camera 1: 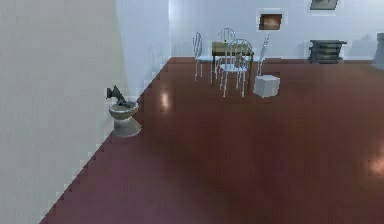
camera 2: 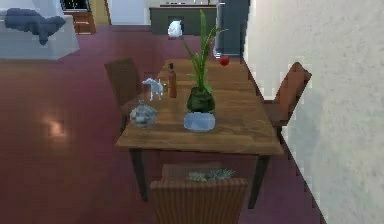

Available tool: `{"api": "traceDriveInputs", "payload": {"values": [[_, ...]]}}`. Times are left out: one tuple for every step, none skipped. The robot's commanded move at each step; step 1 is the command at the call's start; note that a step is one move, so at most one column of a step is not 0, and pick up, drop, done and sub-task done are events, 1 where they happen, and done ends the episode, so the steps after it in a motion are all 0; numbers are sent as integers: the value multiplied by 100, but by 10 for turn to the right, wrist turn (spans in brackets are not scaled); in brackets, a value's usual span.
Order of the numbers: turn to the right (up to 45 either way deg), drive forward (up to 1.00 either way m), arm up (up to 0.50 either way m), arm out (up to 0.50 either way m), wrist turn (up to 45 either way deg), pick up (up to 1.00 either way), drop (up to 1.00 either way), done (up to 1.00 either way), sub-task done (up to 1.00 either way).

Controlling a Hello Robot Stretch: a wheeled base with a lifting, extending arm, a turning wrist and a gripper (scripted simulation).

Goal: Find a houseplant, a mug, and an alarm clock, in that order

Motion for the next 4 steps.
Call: {"api": "traceDriveInputs", "payload": {"values": [[0,35,0,0,0,0,0,0,0],[450,0,0,0,0,0,0,0,0],[30,0,0,0,0,0,0,0,0],[0,95,0,0,0,0,0,0,0]]}}
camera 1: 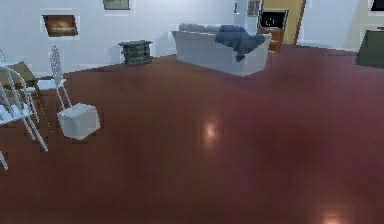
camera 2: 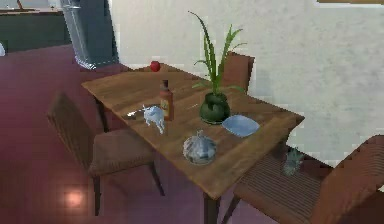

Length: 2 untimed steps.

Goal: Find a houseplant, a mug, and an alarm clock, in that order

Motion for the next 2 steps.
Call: {"api": "traceDriveInputs", "payload": {"values": [[240,0,0,0,0,0,0,0,0],[0,100,0,0,0,0,0,0,0]]}}
